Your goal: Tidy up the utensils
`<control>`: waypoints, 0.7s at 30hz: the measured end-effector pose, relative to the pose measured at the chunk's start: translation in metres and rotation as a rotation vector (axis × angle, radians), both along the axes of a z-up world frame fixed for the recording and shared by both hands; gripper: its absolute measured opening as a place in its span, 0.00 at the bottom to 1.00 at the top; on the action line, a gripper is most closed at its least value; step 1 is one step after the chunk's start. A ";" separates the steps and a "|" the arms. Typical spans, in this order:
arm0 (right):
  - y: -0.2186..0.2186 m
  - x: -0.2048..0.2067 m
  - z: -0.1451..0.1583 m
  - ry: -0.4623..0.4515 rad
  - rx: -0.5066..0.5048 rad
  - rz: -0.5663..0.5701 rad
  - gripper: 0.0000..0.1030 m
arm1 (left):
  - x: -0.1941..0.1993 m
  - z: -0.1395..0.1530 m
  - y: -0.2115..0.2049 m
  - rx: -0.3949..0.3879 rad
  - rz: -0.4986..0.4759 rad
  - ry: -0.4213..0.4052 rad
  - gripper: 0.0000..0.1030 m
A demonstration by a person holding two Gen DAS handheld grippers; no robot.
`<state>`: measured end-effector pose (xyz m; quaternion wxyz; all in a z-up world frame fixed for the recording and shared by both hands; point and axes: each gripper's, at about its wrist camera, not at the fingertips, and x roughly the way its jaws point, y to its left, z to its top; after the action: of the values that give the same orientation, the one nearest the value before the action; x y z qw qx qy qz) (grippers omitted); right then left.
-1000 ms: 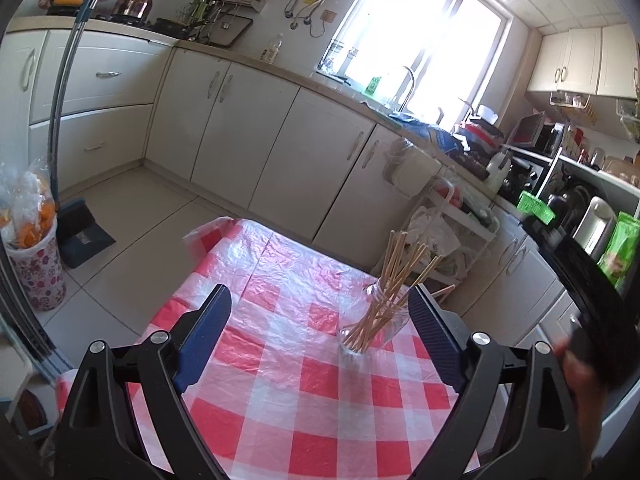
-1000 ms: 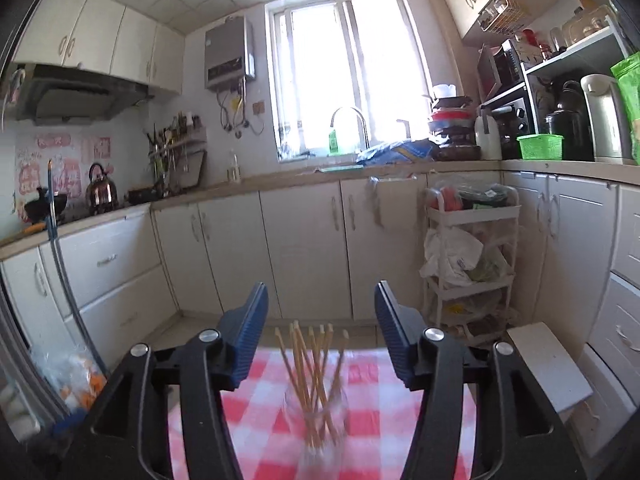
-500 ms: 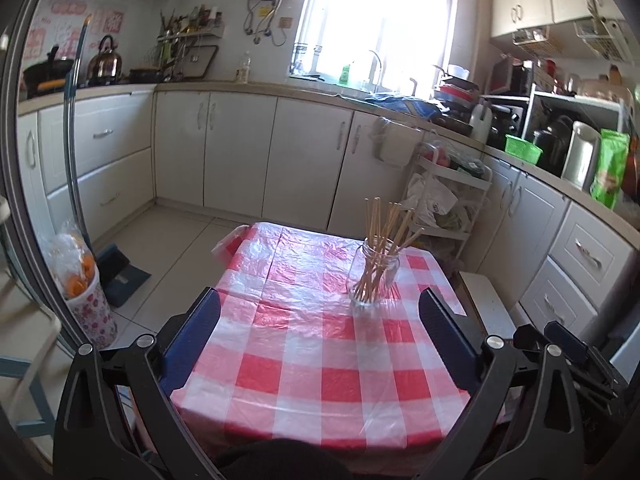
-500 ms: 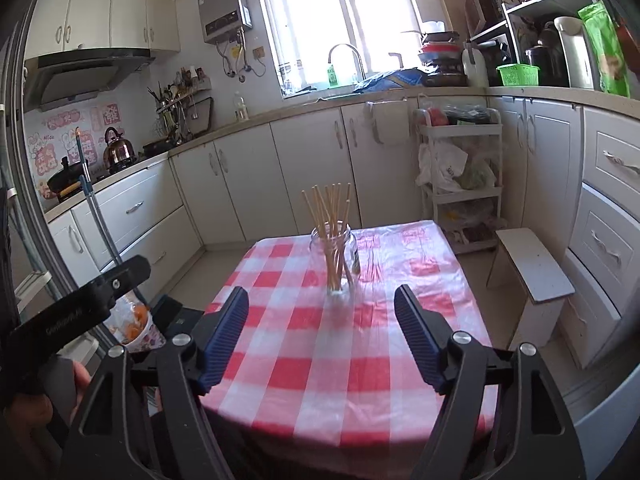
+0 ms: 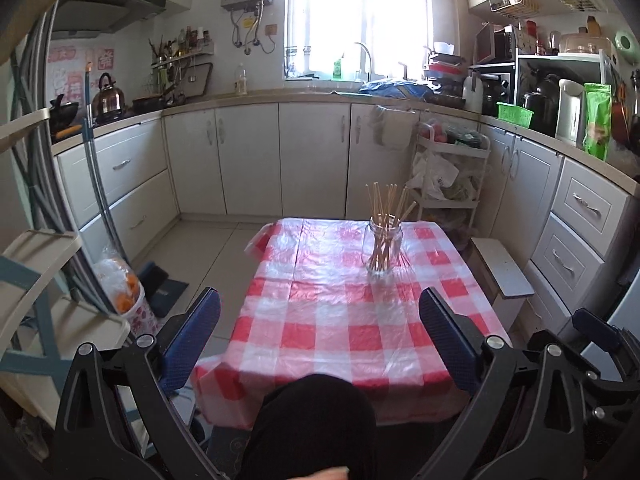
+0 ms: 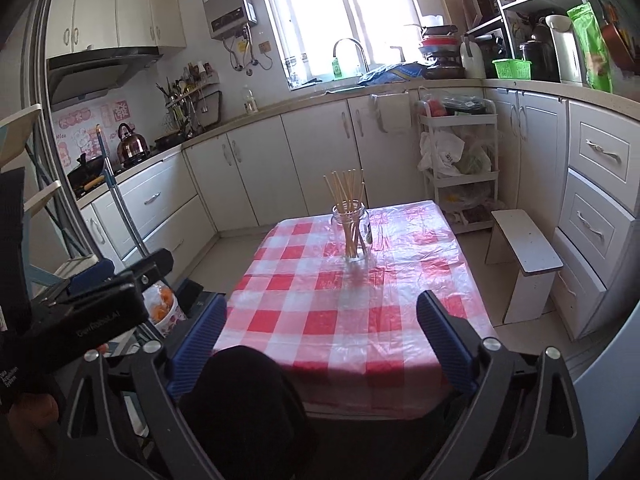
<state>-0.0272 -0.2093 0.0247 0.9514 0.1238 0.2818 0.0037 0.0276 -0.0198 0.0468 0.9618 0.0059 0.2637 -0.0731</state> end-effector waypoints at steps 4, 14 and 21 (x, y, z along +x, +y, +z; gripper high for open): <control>0.010 -0.032 -0.004 0.003 0.036 -0.044 0.93 | -0.030 0.004 0.019 -0.050 0.038 0.012 0.93; 0.038 -0.078 -0.023 0.048 0.004 -0.027 0.93 | -0.084 -0.009 0.038 -0.024 0.027 0.034 0.93; 0.043 -0.082 -0.024 0.066 -0.008 -0.013 0.93 | -0.093 -0.019 0.039 0.005 0.034 0.074 0.93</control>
<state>-0.1093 -0.1663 0.0004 0.9422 0.1219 0.3121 -0.0074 -0.0657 0.0191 0.0277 0.9524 0.0013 0.2996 -0.0562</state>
